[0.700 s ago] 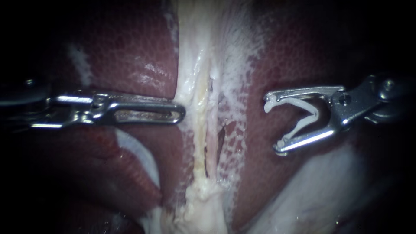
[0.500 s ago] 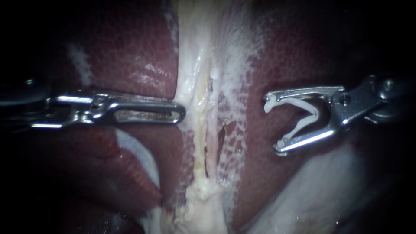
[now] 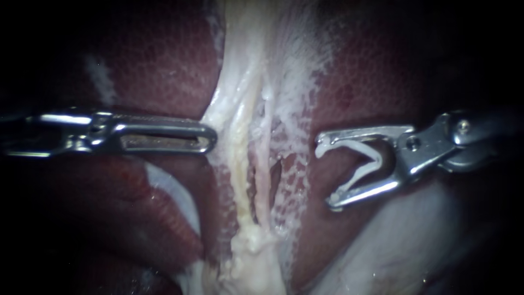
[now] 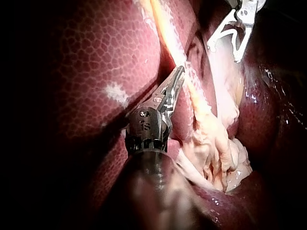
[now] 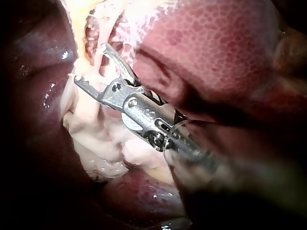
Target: Clipping first clip left tube
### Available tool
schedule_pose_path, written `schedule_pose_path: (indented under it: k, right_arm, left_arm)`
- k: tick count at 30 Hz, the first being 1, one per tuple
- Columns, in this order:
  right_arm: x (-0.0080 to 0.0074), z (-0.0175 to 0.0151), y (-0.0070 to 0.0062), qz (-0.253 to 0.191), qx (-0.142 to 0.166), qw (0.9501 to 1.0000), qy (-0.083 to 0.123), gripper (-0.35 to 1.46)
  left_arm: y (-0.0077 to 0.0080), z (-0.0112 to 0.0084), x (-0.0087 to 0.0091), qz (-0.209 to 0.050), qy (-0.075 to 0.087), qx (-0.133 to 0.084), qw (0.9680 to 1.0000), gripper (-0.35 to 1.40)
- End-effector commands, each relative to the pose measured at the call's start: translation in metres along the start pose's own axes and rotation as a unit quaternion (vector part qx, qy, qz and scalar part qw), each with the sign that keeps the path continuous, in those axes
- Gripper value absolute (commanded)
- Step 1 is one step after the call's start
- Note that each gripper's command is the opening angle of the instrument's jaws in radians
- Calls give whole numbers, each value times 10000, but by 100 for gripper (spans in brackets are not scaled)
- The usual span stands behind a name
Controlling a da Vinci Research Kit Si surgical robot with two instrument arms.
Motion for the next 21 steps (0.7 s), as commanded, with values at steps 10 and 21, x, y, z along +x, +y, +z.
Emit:
schedule_pose_path:
  k: [10, 21]
  right_arm:
    - [-28, 60, -8, 159, 225, 9996, -35, 60]
    - [-46, 111, 1, 217, 364, 9991, -72, 60]
  left_arm:
    - [-7, -13, -10, -12, -78, -28, 10000, -35]
    - [-11, -12, -9, -12, -84, -44, 10000, -35]
